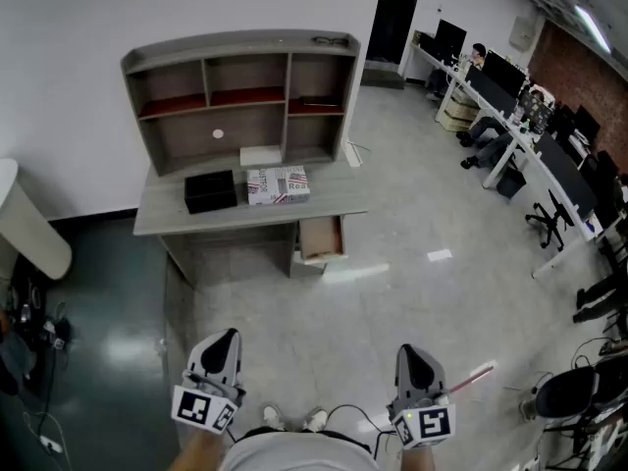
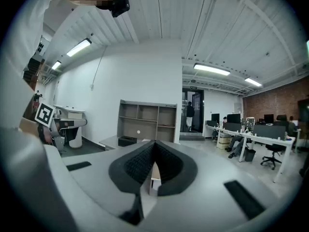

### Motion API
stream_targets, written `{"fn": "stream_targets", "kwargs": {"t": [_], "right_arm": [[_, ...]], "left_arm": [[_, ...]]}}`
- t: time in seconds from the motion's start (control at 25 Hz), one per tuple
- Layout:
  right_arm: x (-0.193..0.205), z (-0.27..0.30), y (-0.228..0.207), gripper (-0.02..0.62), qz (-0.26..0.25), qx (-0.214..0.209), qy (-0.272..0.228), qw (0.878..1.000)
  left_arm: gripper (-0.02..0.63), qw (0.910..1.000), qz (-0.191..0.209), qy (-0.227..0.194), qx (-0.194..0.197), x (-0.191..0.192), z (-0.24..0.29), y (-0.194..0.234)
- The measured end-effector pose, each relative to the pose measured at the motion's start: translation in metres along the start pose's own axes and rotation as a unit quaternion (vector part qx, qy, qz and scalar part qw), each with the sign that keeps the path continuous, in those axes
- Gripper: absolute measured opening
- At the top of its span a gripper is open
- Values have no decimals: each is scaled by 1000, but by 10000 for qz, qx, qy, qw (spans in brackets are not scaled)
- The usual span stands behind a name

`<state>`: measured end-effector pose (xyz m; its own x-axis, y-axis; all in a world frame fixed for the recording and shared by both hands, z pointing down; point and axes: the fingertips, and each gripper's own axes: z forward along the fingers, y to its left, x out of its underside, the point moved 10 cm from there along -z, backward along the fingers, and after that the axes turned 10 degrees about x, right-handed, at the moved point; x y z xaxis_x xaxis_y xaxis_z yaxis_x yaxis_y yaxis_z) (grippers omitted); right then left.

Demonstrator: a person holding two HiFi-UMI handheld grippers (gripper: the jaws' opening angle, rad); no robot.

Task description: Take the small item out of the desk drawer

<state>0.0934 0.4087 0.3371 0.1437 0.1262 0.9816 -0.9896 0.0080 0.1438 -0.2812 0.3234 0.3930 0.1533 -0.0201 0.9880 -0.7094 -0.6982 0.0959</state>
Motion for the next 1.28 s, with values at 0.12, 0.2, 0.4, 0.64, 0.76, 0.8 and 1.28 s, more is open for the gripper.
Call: {"fn": "stream_targets", "kwargs": {"t": [0.12, 0.2, 0.4, 0.64, 0.76, 0.8, 1.28], "right_arm": [[-2, 2, 8, 21, -18, 4, 6, 10000], [-3, 1, 13, 21, -24, -1, -6, 10000], [-7, 2, 26, 22, 118, -49, -100, 9999], [4, -5, 41, 23, 101, 100, 67, 9999], [9, -1, 38, 23, 133, 178, 132, 9997], [10, 4, 35, 23, 141, 193, 136, 9996], [26, 159, -50, 23, 304, -279, 35, 9991]], "left_arm": [[18, 10000, -32, -16, 16, -3, -2, 5], [18, 10000, -44, -22, 33, -3, -5, 8], [18, 9999, -122, 8, 98, 2, -12, 18], [18, 9992, -320, 98, 223, 22, -18, 26], [18, 9988, -334, 174, 303, 28, -11, 30], [18, 9988, -315, 197, 318, 29, -6, 31], [18, 9982, -369, 460, 98, 54, 133, 39]]}}
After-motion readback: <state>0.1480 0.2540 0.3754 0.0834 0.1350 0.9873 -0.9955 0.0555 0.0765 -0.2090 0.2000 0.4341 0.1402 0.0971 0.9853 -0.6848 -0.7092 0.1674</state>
